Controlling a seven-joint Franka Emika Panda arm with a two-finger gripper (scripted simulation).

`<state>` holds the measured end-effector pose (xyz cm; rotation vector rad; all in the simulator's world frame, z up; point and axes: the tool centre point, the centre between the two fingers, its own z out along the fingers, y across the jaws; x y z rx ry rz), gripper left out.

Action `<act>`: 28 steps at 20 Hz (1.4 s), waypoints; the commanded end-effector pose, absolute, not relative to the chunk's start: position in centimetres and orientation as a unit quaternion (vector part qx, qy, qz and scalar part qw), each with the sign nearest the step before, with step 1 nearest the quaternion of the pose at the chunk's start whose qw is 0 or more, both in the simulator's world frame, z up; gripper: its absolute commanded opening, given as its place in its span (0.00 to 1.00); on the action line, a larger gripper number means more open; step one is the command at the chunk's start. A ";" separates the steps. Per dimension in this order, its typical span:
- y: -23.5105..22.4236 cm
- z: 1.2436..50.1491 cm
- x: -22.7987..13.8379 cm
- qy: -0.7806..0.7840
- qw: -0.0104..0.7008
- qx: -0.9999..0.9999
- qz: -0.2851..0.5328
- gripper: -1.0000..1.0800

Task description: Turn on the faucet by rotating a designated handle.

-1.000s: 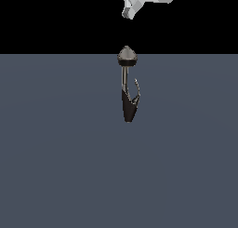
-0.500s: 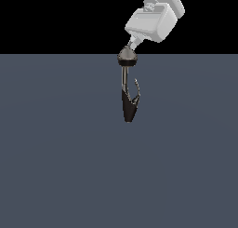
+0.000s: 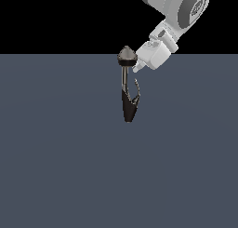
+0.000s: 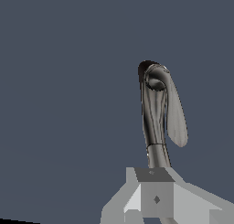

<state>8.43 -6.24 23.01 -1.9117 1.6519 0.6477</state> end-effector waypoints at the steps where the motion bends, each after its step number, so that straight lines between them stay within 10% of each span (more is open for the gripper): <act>1: -6.6 21.4 9.1 0.628 0.267 -0.687 0.249 0.00; 28: -6.8 18.4 7.6 0.662 0.273 -0.645 0.268 0.00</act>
